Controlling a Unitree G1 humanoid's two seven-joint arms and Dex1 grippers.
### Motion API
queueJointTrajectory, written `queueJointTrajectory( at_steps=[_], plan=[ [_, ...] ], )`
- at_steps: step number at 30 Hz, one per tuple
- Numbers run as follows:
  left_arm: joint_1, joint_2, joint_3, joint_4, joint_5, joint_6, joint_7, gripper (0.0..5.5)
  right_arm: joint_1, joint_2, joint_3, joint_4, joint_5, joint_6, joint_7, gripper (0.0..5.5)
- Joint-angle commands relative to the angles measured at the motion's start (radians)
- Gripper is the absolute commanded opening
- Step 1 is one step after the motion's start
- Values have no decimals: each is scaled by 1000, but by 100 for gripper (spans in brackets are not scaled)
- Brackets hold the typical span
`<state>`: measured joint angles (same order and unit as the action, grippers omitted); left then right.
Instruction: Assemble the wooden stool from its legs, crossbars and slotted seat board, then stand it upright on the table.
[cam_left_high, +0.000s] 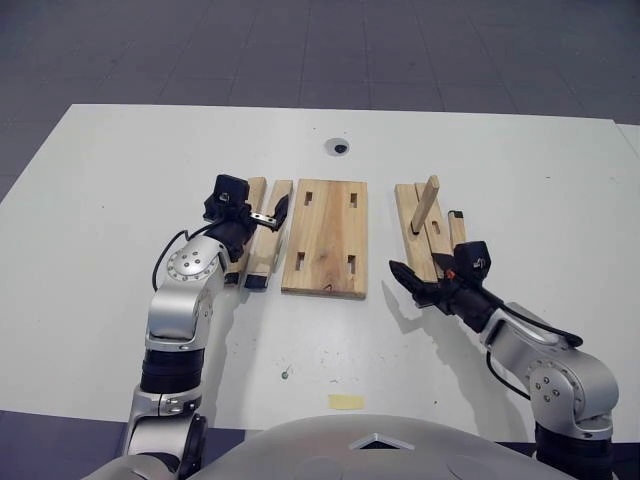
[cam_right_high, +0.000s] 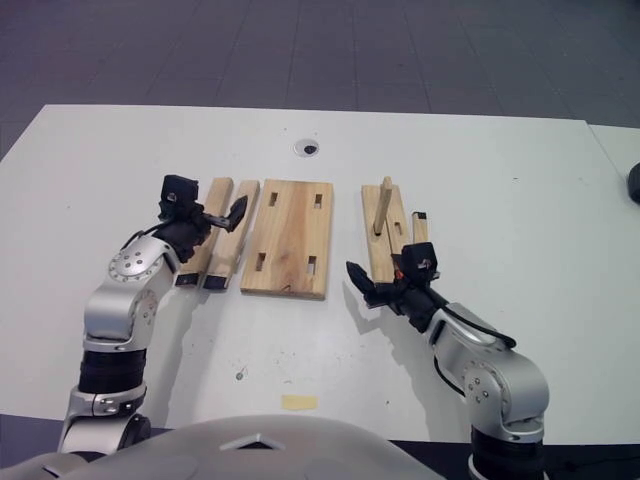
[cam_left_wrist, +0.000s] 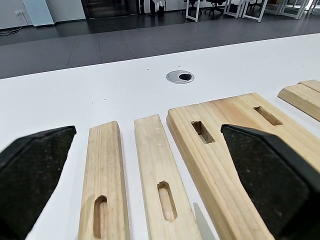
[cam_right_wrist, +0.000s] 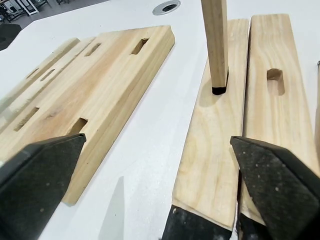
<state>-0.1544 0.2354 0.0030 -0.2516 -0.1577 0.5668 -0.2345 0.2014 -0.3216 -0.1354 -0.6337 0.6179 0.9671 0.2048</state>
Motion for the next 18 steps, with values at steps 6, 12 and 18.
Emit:
queueJointTrajectory(
  at_steps=[6,12,18],
  plan=[
    [9,-9,-9,-8,16,4,21,540,-21,-39,19,28,-53,45,-35,538],
    [13,-14,-15,-4,19,0,24,540,-42,-114,67,52,-179,14,-58,538],
    [20,-15,-26,-9,19,4,22,540,-68,-98,99,28,-201,-50,-9,538]
  ],
)
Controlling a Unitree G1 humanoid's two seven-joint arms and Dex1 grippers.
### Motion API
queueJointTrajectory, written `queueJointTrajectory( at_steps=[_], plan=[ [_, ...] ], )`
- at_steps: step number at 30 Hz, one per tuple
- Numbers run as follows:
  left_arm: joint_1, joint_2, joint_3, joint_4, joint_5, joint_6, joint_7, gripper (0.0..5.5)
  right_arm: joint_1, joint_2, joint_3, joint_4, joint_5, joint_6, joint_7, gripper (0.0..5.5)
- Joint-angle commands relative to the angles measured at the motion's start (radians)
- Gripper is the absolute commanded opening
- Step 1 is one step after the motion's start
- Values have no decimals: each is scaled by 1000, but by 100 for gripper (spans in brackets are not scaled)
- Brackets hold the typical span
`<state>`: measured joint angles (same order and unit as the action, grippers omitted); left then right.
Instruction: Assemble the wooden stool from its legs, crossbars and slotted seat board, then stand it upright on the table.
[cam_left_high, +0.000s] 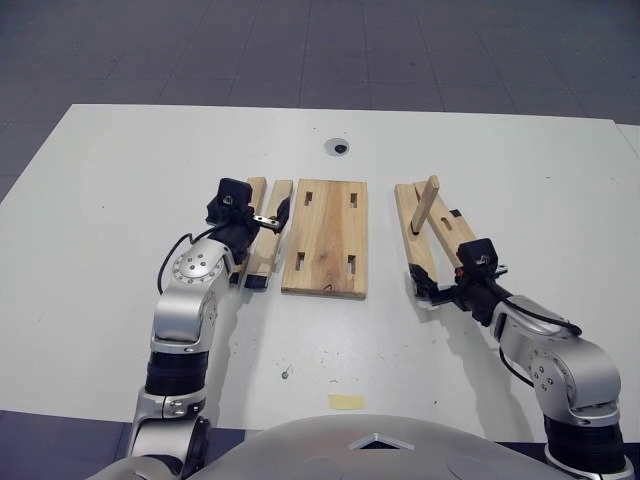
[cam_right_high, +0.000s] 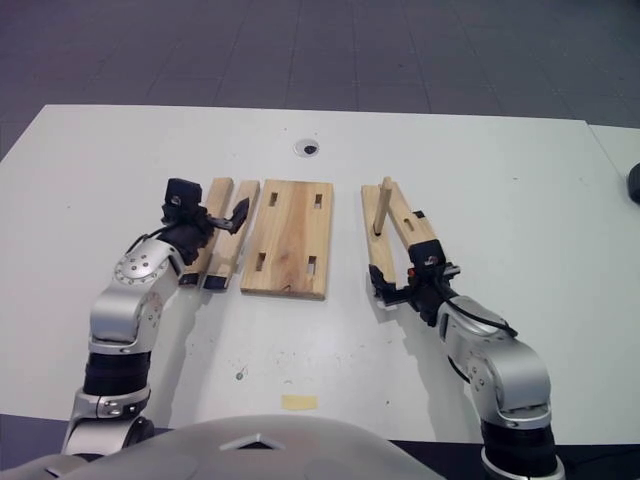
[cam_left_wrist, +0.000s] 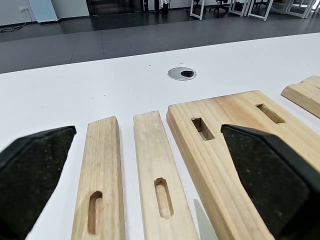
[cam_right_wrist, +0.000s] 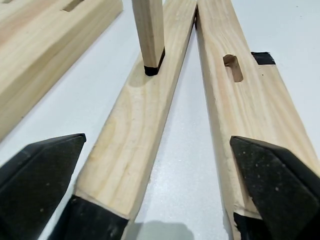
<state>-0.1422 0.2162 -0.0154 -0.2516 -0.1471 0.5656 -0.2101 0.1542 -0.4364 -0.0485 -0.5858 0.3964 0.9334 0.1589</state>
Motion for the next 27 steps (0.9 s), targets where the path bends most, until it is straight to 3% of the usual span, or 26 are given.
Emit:
queueJointTrajectory(
  at_steps=[1,8,27],
  plan=[
    [8,5,-10,-13,7,8,-5,540,-23,27,12,-30,37,-7,44,538],
    [-1,10,-15,-12,5,18,-14,540,-29,28,38,42,-20,22,21,538],
    [-25,-3,11,-22,-14,44,-5,540,-54,-11,127,72,-150,14,52,229]
  ],
)
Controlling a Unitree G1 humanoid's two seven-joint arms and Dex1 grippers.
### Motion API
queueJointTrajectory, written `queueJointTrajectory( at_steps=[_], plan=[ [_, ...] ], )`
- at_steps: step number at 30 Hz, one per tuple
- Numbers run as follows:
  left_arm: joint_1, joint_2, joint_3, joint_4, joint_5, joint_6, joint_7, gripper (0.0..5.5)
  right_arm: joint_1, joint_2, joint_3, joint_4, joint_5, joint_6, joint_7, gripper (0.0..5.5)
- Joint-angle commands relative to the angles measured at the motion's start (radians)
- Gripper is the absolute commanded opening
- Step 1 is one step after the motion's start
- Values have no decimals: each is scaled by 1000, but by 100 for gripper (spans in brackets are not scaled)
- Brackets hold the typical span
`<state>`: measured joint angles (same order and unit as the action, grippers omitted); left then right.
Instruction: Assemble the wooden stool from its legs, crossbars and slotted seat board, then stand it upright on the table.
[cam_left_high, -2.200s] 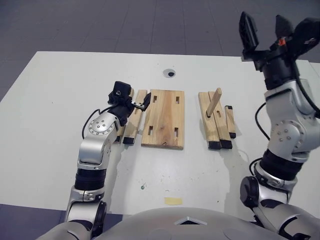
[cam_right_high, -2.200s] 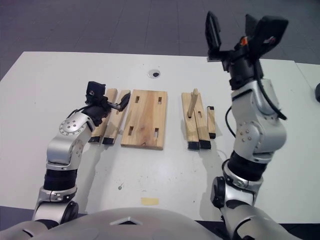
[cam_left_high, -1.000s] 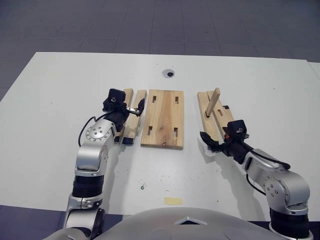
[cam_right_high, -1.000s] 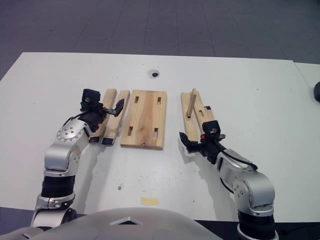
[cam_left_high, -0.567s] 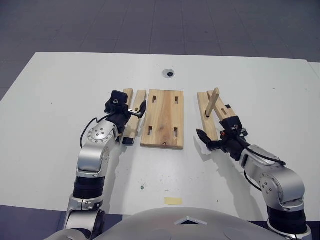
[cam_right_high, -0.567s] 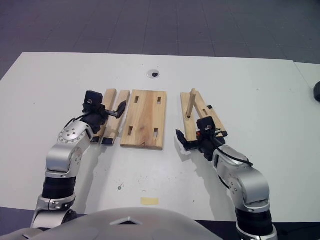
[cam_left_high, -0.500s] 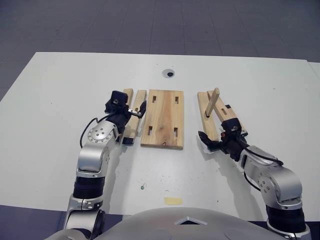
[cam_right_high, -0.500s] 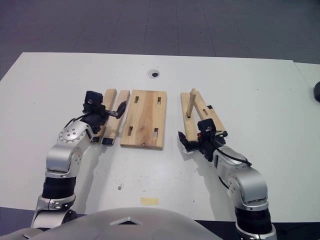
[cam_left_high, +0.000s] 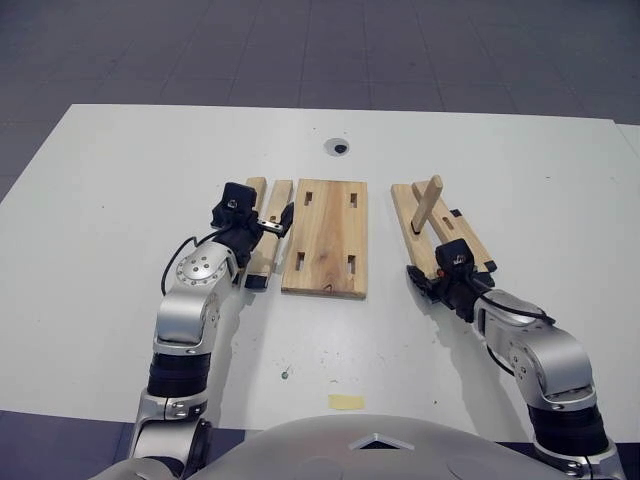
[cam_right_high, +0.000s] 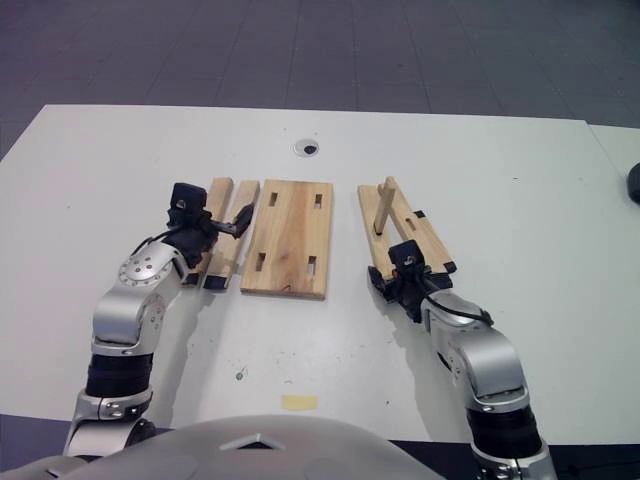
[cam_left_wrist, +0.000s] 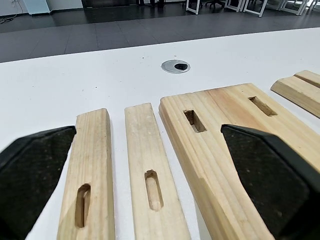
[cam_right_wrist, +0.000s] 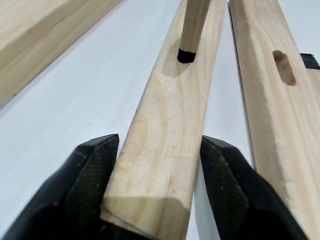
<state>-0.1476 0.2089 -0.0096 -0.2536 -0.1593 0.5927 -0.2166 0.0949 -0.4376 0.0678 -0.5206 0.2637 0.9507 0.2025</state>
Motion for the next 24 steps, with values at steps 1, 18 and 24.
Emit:
queueJointTrajectory(
  at_steps=[1,18,24],
  plan=[
    [-23,4,7,-23,-3,20,2,540,5,-11,14,9,-24,-11,11,209],
    [-291,-209,388,-97,-840,471,80,540,-74,86,-4,19,-30,-661,186,204],
    [-362,-195,421,-68,-1098,515,266,540,-57,71,60,-11,-17,-741,299,204]
  ],
)
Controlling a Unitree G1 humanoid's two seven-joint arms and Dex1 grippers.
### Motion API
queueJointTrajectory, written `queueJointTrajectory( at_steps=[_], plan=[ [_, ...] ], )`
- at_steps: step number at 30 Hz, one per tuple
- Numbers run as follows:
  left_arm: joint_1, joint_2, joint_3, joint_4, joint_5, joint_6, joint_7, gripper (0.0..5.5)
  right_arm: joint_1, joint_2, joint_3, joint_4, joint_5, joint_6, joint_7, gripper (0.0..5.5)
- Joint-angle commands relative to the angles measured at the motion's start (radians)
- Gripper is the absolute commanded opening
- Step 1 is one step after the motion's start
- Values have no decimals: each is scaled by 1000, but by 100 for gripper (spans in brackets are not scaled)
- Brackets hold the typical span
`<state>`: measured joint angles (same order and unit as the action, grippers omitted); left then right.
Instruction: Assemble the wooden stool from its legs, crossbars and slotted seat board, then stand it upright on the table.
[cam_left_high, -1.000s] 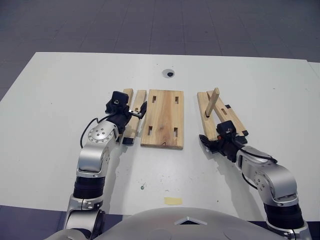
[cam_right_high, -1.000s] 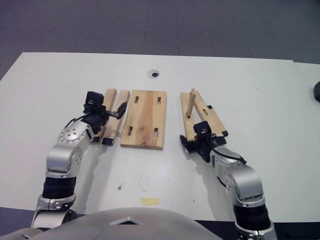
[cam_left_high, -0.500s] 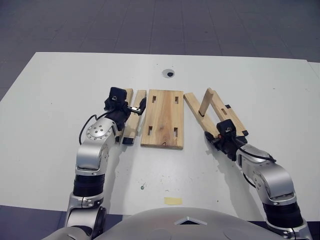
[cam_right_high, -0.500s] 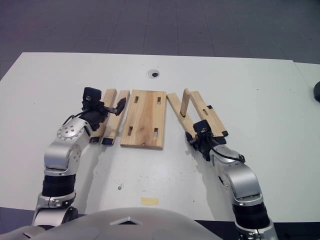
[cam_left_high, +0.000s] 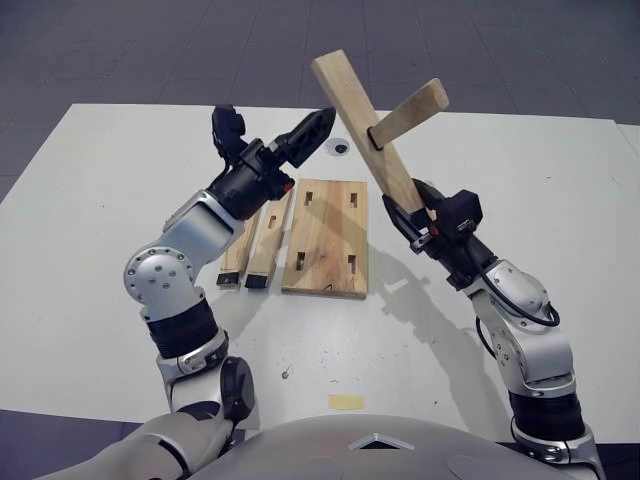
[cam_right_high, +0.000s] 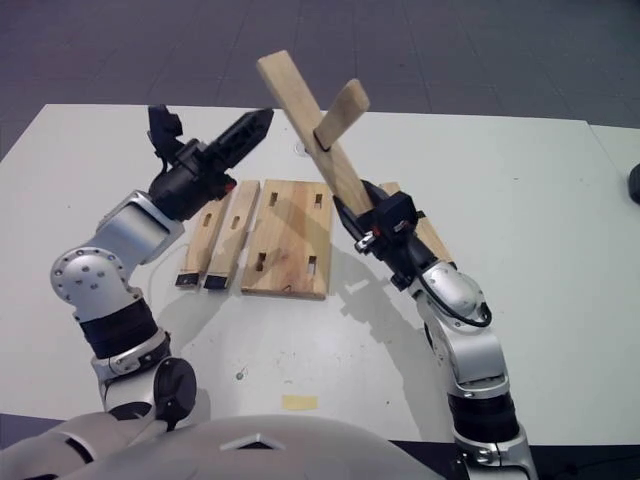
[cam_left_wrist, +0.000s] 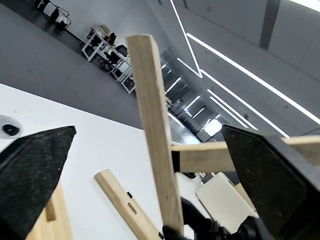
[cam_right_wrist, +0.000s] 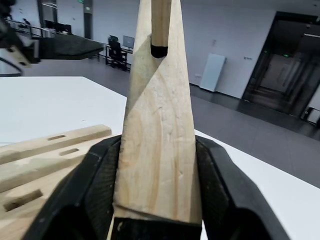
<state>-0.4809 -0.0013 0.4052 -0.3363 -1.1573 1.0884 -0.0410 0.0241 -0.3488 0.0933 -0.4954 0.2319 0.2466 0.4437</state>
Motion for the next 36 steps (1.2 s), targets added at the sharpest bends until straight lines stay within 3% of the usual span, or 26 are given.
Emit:
queueJointTrajectory(
  at_steps=[1,10,27,31,32,36],
  plan=[
    [-33,18,9,23,-139,15,116,540,17,-24,46,-44,20,-39,78,204],
    [-36,122,-19,38,-312,-46,215,405,33,-39,60,-56,31,-53,130,204],
    [21,272,-117,-21,-308,-156,133,108,21,-11,51,-61,67,-3,92,204],
    [12,300,-139,-38,-260,-181,110,107,21,-14,56,-60,66,8,89,204],
    [10,307,-147,-46,-243,-186,106,107,22,-13,55,-57,61,14,82,241],
    [37,349,-162,-105,-179,-201,98,104,32,-37,51,-12,7,52,50,302]
  ],
)
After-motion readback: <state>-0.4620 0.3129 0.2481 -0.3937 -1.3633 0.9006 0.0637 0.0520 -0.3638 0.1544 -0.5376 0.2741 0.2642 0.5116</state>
